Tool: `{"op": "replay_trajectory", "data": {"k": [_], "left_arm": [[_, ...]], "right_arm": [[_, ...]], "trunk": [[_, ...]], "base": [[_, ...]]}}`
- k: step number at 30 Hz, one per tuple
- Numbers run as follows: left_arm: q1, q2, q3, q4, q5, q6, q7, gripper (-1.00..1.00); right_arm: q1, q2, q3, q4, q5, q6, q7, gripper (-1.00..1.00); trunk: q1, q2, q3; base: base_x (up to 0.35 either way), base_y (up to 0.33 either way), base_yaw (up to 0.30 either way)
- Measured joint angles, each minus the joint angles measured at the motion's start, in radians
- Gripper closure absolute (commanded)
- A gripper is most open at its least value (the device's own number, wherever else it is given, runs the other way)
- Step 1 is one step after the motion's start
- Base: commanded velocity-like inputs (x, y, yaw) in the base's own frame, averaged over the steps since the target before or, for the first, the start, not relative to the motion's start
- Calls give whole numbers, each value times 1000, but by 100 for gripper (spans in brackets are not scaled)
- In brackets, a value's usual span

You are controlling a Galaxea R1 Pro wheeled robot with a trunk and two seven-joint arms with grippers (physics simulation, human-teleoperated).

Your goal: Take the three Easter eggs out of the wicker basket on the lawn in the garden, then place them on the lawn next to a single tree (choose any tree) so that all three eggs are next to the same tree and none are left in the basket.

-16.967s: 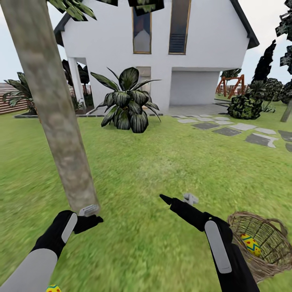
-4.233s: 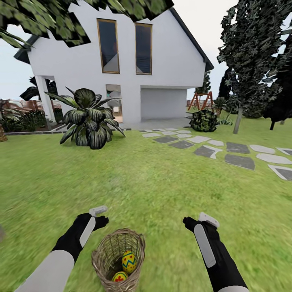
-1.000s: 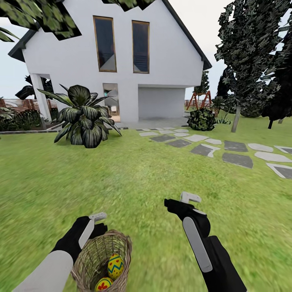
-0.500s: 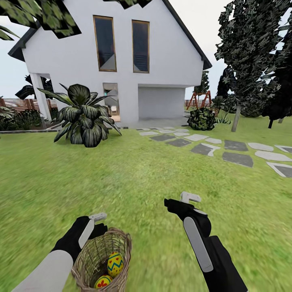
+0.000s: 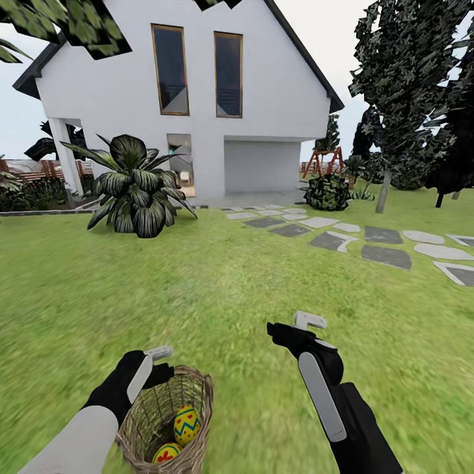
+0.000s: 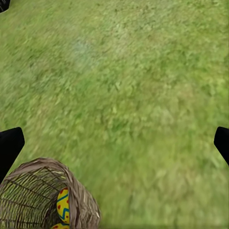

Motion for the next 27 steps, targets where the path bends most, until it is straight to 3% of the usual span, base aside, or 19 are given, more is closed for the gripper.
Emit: {"op": "replay_trajectory", "data": {"k": [27], "left_arm": [[-1,9,1,2,0,-8,-3,-100]], "right_arm": [[0,-1,-20,-2,-8,0,-1,-100]], "trunk": [[104,-189,-85]], "base": [[0,0,0]]}}
